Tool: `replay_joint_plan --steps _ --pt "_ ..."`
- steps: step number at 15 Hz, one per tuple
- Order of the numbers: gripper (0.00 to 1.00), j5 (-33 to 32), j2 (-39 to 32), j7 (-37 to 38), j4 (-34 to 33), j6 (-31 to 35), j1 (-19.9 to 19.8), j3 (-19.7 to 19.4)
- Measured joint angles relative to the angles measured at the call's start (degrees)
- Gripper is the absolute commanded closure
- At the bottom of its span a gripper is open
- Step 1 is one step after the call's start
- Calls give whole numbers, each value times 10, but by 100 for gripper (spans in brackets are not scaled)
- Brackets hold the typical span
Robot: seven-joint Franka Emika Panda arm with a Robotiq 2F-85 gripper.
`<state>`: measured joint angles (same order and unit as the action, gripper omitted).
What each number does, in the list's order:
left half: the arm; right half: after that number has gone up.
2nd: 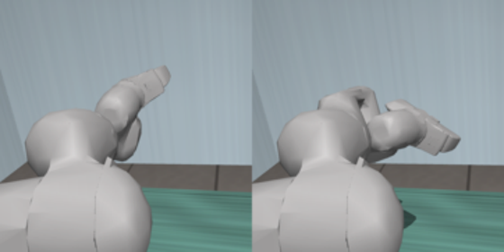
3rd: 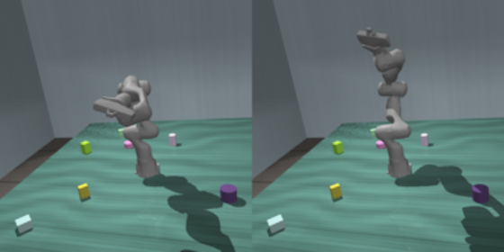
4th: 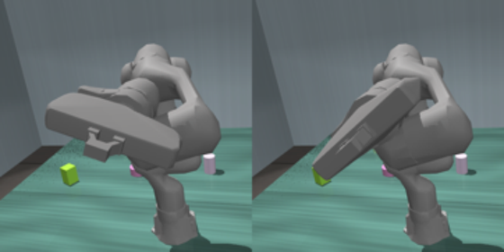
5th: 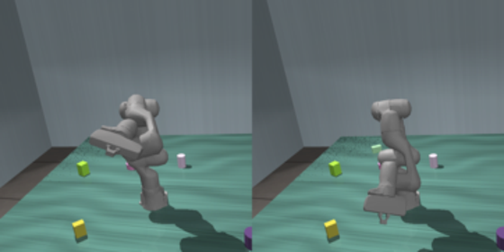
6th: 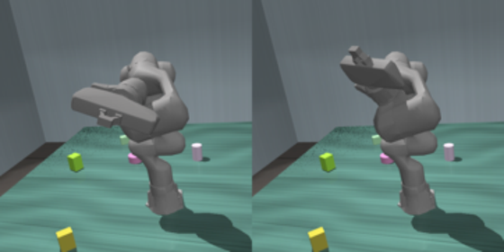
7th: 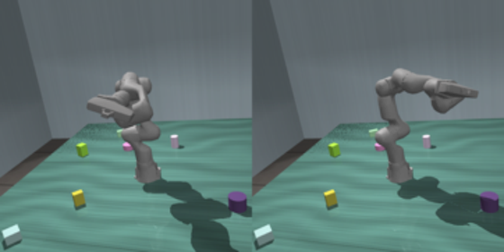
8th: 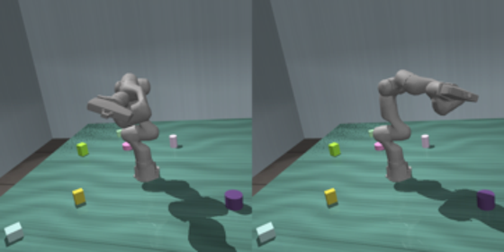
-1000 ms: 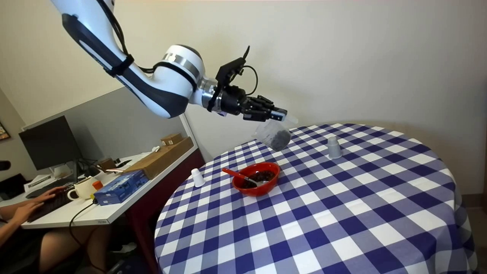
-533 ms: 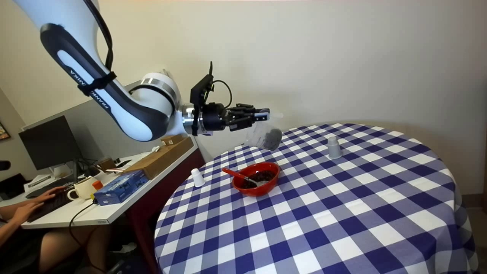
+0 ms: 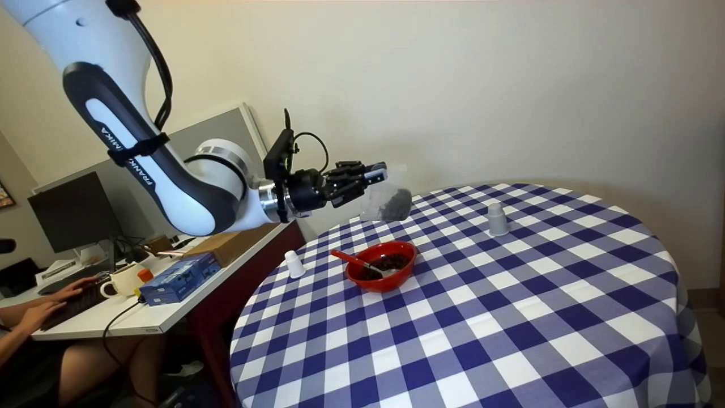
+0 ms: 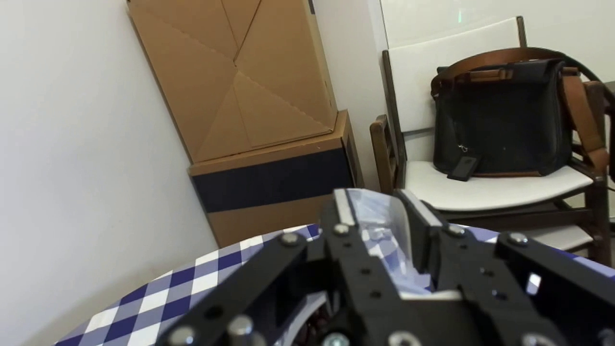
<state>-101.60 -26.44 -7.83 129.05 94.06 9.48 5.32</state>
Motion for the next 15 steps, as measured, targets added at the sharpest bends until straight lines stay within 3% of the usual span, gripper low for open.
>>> replay_joint_plan --steps 15 --pt "89 -93 -118 43 -72 -152 21 5"
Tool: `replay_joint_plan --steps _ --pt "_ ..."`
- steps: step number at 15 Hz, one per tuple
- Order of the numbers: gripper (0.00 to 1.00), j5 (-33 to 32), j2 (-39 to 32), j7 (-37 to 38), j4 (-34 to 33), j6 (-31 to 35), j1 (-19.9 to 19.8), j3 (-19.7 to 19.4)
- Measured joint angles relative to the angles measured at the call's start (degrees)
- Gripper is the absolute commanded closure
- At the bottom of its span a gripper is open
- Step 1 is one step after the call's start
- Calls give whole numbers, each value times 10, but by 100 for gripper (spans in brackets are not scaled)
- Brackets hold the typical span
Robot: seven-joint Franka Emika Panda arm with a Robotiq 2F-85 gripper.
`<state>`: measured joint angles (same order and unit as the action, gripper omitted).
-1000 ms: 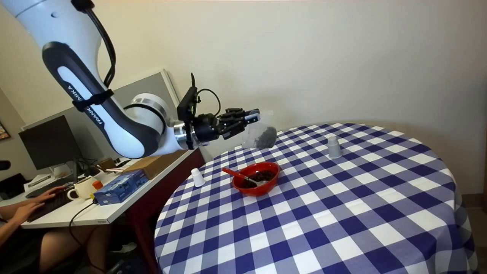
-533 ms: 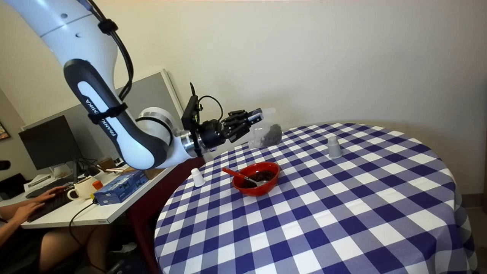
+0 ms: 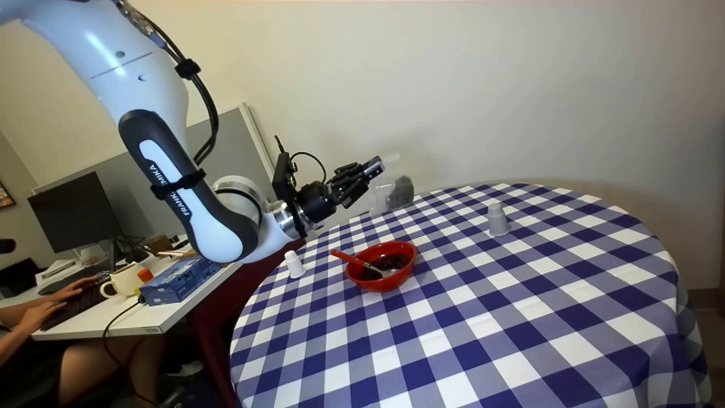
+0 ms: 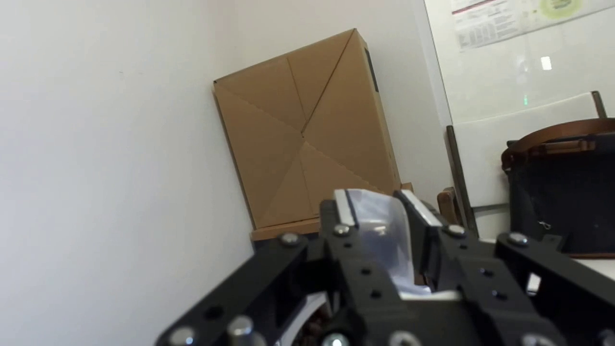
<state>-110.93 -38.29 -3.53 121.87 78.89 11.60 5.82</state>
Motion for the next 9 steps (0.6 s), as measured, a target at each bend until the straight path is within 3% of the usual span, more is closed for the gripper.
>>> replay_joint_plan --steps 9 --pt "89 -86 -52 2 1 -92 8 -4"
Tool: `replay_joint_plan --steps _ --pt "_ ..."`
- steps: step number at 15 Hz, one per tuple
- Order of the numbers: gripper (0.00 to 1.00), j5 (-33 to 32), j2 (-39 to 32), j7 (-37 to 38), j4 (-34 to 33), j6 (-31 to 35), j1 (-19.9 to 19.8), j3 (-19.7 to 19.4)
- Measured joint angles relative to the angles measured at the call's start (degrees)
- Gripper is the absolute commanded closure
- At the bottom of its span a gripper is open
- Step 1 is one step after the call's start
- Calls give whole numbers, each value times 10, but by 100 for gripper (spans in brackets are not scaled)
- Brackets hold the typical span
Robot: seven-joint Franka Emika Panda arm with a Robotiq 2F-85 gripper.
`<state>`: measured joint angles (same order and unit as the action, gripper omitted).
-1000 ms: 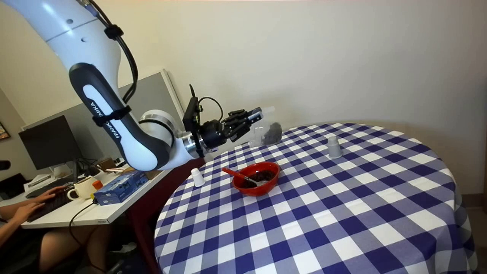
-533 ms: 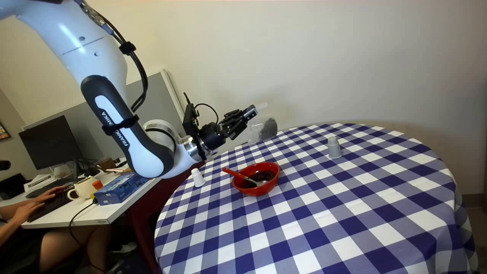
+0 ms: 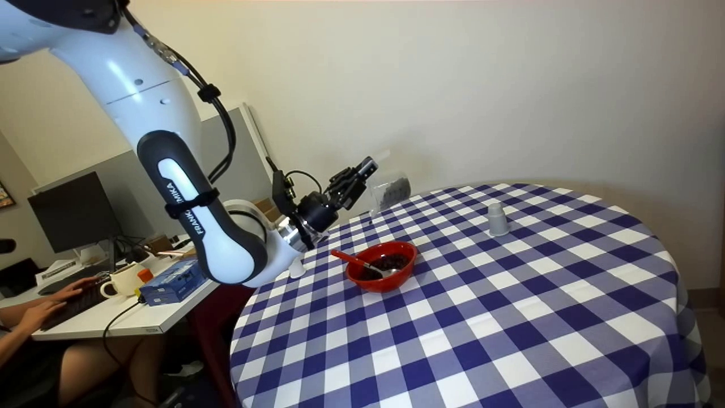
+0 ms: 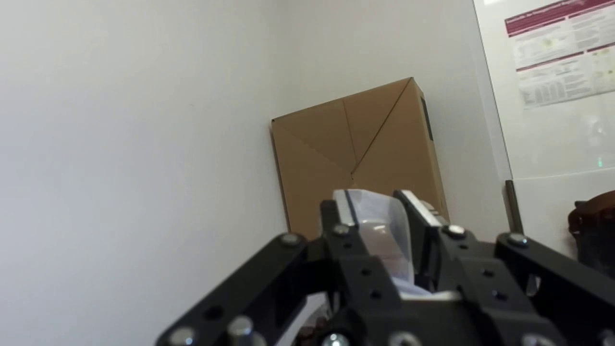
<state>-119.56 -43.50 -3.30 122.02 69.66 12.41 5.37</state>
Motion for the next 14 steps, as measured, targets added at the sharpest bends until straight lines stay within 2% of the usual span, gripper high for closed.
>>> replay_joint_plan --steps 14 --pt "89 -28 -38 67 1 -97 0 -6"
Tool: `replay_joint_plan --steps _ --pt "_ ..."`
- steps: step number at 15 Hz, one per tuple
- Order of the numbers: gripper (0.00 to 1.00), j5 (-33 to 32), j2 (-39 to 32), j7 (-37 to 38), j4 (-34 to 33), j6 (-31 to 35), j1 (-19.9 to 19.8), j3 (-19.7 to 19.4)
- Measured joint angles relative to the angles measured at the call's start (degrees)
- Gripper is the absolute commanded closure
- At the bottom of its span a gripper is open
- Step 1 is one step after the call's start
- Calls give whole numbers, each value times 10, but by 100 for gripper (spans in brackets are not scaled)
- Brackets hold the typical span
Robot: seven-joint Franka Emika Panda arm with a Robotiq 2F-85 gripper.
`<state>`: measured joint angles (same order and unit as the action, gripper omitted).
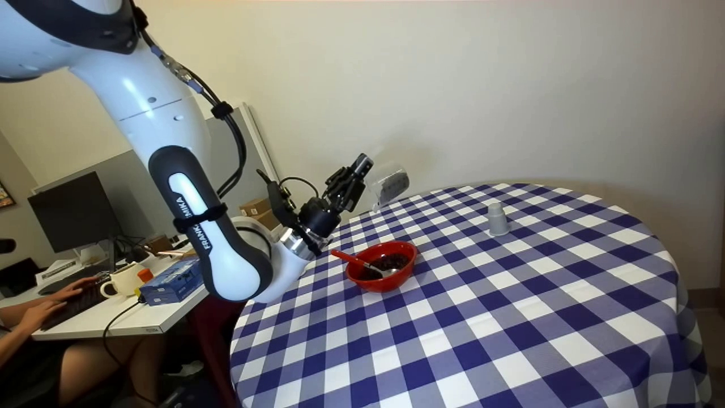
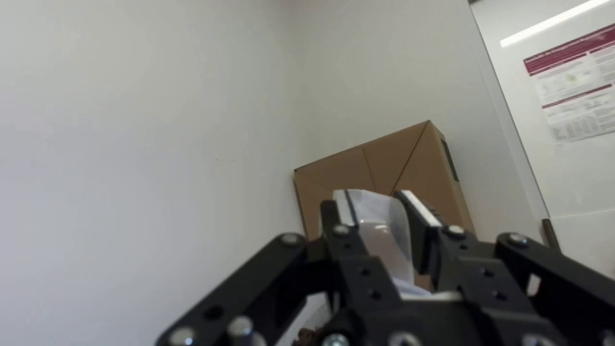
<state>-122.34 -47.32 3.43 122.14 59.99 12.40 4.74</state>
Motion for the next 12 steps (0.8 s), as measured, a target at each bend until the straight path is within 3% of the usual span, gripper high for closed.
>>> replay_joint_plan --steps 12 --pt "89 -34 -22 43 1 -60 0 -11"
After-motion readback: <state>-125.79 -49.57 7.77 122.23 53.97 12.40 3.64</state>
